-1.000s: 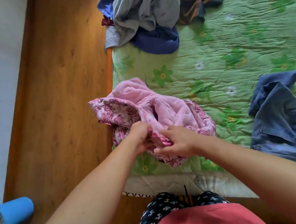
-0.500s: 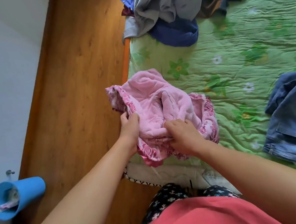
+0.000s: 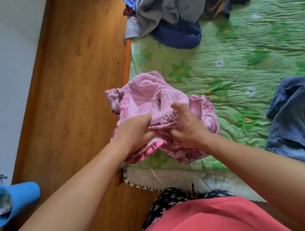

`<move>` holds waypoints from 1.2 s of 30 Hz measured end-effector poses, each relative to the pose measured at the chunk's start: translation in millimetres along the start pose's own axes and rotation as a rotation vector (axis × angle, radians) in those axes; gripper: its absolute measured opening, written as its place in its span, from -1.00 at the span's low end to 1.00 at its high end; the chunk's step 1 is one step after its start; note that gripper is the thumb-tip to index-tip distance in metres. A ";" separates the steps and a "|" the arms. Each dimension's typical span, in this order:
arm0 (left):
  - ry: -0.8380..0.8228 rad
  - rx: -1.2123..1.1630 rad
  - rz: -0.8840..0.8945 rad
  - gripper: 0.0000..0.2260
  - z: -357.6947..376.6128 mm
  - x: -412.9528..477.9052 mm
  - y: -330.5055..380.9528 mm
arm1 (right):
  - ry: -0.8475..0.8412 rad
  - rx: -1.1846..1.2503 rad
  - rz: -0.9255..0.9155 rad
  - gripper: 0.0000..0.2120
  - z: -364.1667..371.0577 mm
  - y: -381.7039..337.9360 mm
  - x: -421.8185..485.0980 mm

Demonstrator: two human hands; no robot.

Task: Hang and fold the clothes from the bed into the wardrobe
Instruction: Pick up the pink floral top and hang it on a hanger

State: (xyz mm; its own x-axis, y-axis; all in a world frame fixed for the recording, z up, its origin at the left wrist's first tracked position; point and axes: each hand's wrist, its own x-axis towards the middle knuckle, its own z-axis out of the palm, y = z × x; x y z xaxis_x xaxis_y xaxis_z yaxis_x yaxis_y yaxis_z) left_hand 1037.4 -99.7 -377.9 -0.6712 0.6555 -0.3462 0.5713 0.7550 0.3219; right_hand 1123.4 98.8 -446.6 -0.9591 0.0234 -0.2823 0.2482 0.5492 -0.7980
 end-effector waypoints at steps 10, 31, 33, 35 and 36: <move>-0.094 0.080 -0.056 -0.73 -28.3 -29.0 -46.8 | -0.585 -0.671 -0.058 -0.32 -4.5 43.5 -9.4; 0.119 -0.206 0.069 -0.30 -88.6 29.9 38.3 | 0.228 -0.835 -0.793 -0.87 -162.1 -88.3 -14.2; 0.184 -0.140 0.176 -0.19 -98.6 53.0 61.1 | 0.256 -0.749 -0.733 -0.77 -167.9 -97.3 -21.2; 0.230 -0.065 0.324 -0.22 -108.6 72.4 82.8 | 0.284 -0.617 -0.651 -0.72 -176.2 -104.5 -27.6; 0.251 -0.042 0.406 -0.30 -112.0 80.4 91.1 | 0.283 -0.580 -0.633 -0.72 -180.7 -104.6 -31.1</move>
State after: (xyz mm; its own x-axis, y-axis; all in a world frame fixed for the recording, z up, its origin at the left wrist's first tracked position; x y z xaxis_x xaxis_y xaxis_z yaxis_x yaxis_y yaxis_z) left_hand 982.6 19.7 -277.7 -0.4940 0.8687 0.0368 0.7950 0.4341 0.4238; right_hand 1102.6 191.6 -258.1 -0.9097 -0.2637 0.3209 -0.3714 0.8623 -0.3442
